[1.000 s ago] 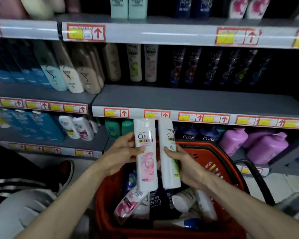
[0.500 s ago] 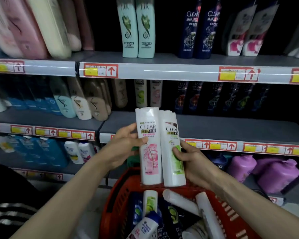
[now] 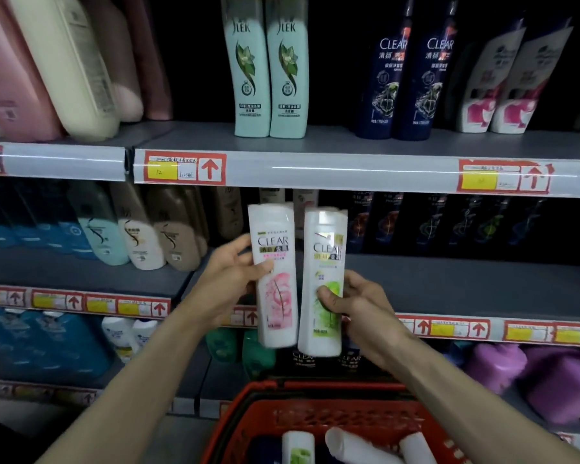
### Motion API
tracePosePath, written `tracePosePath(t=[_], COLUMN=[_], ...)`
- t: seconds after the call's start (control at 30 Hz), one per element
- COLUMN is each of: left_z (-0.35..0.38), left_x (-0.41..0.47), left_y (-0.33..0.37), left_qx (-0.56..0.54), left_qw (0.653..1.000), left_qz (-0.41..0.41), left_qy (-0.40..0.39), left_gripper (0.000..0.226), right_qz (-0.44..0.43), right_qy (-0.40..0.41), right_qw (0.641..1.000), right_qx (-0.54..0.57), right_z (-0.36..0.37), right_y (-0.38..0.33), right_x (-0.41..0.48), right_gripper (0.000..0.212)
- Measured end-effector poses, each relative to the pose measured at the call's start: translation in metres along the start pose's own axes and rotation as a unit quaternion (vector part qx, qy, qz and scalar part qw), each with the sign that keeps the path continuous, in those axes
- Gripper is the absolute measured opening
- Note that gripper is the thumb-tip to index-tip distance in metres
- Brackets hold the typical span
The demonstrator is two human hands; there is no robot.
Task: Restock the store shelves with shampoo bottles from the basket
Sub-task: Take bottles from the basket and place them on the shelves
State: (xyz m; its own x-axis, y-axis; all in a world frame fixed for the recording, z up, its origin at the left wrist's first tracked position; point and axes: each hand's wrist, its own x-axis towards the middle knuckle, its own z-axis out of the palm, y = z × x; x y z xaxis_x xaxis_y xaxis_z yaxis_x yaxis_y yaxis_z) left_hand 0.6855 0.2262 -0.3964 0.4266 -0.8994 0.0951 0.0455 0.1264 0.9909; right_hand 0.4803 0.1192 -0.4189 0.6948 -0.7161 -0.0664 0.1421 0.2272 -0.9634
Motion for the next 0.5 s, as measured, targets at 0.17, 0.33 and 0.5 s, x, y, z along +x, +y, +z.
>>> tracePosePath(t=[0.17,0.33,0.5], left_z=[-0.012,-0.023,-0.035], left_x=[0.058,0.089,0.094], left_y=[0.018,0.005,-0.019], left_qx=[0.037,0.125,0.176], left_qw=[0.994,0.987,0.977], left_qz=[0.040,0.045,0.104], left_qy=[0.098,0.089,0.067], left_gripper=[0.037,0.019,0.041], right_qz=[-0.064,-0.057,-0.085], right_qy=[0.076,0.144,0.136], right_qw=[0.995,0.980,0.975], right_qx=[-0.014,-0.124,-0.153], right_z=[0.010,0.005,0.005], right_y=[-0.017,-0.016,0.006], right_x=[0.061,0.116,0.130], right_gripper=[0.037,0.042,0.043])
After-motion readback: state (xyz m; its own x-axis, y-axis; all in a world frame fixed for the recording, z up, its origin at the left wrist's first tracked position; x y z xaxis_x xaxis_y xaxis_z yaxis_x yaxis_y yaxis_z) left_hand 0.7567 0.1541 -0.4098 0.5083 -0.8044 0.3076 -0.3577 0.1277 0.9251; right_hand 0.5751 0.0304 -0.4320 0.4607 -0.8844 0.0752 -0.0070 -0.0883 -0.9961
